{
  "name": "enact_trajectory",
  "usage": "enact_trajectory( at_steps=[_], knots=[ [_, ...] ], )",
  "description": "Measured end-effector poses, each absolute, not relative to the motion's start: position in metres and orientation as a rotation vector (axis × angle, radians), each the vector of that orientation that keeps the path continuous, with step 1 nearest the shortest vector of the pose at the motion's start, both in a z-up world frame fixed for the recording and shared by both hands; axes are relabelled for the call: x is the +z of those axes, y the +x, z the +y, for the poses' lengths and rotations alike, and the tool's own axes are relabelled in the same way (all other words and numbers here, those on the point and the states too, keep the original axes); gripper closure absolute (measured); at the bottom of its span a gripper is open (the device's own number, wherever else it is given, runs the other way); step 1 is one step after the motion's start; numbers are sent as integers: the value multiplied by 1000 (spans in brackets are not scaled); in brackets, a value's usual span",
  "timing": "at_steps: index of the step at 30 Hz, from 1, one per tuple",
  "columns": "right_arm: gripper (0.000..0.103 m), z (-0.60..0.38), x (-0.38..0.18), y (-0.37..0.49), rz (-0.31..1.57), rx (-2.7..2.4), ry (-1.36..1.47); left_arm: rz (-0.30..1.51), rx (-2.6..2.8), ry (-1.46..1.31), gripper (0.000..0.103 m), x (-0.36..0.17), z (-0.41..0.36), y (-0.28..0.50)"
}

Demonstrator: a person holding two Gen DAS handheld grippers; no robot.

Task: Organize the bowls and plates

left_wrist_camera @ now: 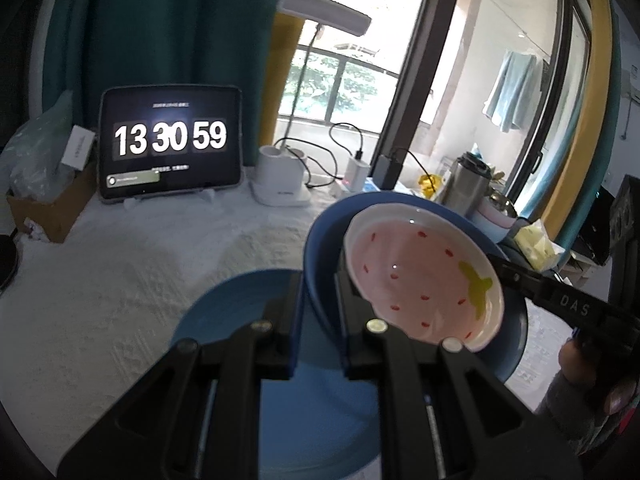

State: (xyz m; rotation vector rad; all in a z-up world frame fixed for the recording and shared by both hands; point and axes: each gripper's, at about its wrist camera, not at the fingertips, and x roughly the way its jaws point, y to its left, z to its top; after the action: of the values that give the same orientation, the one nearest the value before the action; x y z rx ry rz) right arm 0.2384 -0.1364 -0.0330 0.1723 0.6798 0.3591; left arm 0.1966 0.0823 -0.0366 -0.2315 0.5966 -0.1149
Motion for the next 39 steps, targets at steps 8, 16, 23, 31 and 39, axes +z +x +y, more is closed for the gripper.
enact_trajectory(
  at_steps=[8, 16, 23, 31, 39],
  knots=[
    [90, -113, -39, 246, 703, 393, 157, 602, -74, -245, 90, -41, 105, 194],
    [90, -86, -51, 256, 746, 424, 139, 616, -31, -262, 90, -50, 127, 194],
    [90, -72, -64, 262, 780, 442, 134, 633, -13, -271, 90, -59, 140, 198],
    [88, -65, -63, 262, 776, 419, 101, 620, -10, -243, 89, -63, 138, 198],
    [88, -66, -65, 262, 780, 412, 91, 614, -7, -229, 89, -62, 136, 196]
  ],
)
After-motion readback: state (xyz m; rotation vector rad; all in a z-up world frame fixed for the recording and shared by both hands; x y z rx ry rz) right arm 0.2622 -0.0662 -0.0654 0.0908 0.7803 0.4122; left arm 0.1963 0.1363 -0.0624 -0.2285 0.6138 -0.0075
